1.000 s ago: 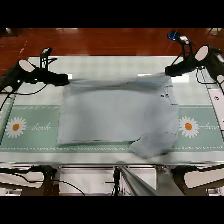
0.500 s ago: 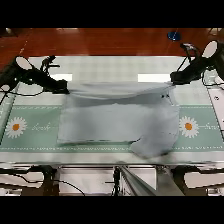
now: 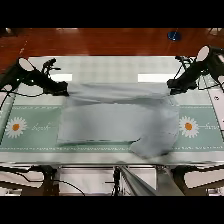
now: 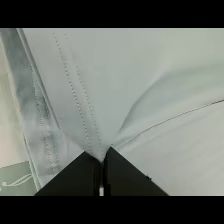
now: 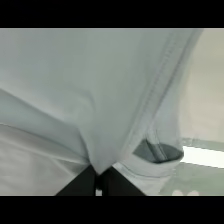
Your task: Fold the shirts.
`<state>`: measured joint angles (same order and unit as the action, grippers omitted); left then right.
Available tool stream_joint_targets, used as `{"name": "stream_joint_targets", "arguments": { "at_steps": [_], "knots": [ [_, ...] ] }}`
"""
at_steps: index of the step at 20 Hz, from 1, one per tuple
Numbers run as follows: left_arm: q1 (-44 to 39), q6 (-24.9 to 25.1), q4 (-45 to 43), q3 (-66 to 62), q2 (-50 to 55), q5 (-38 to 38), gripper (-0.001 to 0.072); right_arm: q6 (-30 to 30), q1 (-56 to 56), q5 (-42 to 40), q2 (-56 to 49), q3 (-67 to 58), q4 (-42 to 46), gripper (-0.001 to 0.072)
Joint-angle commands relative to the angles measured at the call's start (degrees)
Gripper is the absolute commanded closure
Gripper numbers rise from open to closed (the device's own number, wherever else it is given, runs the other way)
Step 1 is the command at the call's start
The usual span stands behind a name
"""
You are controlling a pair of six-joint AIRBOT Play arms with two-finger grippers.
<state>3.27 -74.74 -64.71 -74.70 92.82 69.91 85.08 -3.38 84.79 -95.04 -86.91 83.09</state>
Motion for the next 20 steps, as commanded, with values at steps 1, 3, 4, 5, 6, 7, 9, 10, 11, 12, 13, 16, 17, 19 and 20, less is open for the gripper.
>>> {"name": "stream_joint_targets", "arguments": {
  "at_steps": [1,3,4,5,6,7,9,10,11,12,13,16,17,19,20],
  "knots": [
    [0.04,-1.55,-0.04,-0.04,1.97,1.16,0.0677,0.33,-0.02,2.89,-0.39,0.02,-0.04,0.0695],
    [-0.02,-1.64,-0.07,-0.04,3.28,2.45,0.0677,0.44,-0.02,2.89,-0.81,0.02,-0.02,0.0695],
    [0.00,-1.66,-0.07,-0.04,3.61,2.75,0.0677,0.48,-0.02,2.93,-1.07,0.02,-0.02,0.0695],
    [0.04,-1.64,-0.09,-0.04,3.69,2.67,0.0677,0.70,-0.02,3.17,-1.42,0.02,0.00,0.0695],
    [0.04,-1.64,-0.33,-0.04,3.67,2.27,0.0677,0.98,-0.02,3.41,-1.84,0.02,0.02,0.0695],
    [0.04,-1.66,-0.79,-0.04,3.67,1.97,0.0677,1.16,-0.02,3.54,-2.27,0.02,0.07,0.0695],
    [0.07,-1.66,-1.84,-0.04,3.67,1.70,0.0677,1.40,0.00,3.50,-3.13,0.02,1.38,0.0695],
    [0.04,-1.66,-2.38,-0.04,3.67,1.75,0.0677,1.49,0.00,3.41,-3.39,0.02,2.03,0.0695],
    [0.04,-1.66,-2.67,-0.04,3.67,1.75,0.0677,1.46,-0.02,3.21,-3.63,0.02,2.60,0.0695],
    [0.04,-1.64,-2.71,-0.04,3.67,1.75,0.0677,1.44,-0.02,2.89,-3.76,0.02,3.23,0.0695],
    [0.04,-1.60,-2.71,-0.04,3.67,1.73,0.0677,1.40,-0.02,2.25,-3.80,0.02,3.41,0.0695],
    [0.04,-1.36,-2.69,-0.04,3.67,2.14,0.0671,1.31,-0.02,0.15,-3.78,0.02,3.41,0.0673],
    [0.04,-0.28,-2.64,-0.04,3.67,2.56,0.0535,1.29,-0.02,-0.11,-3.80,0.02,3.37,0.0577],
    [0.11,-0.28,-2.89,-0.11,3.56,3.72,0.0353,0.35,-0.02,-0.15,-3.76,0.00,3.39,0.0463],
    [0.33,0.33,-2.89,-0.11,3.26,4.44,0.0351,-0.28,-0.02,0.24,-3.61,-0.07,3.98,0.0427]
  ]
}}
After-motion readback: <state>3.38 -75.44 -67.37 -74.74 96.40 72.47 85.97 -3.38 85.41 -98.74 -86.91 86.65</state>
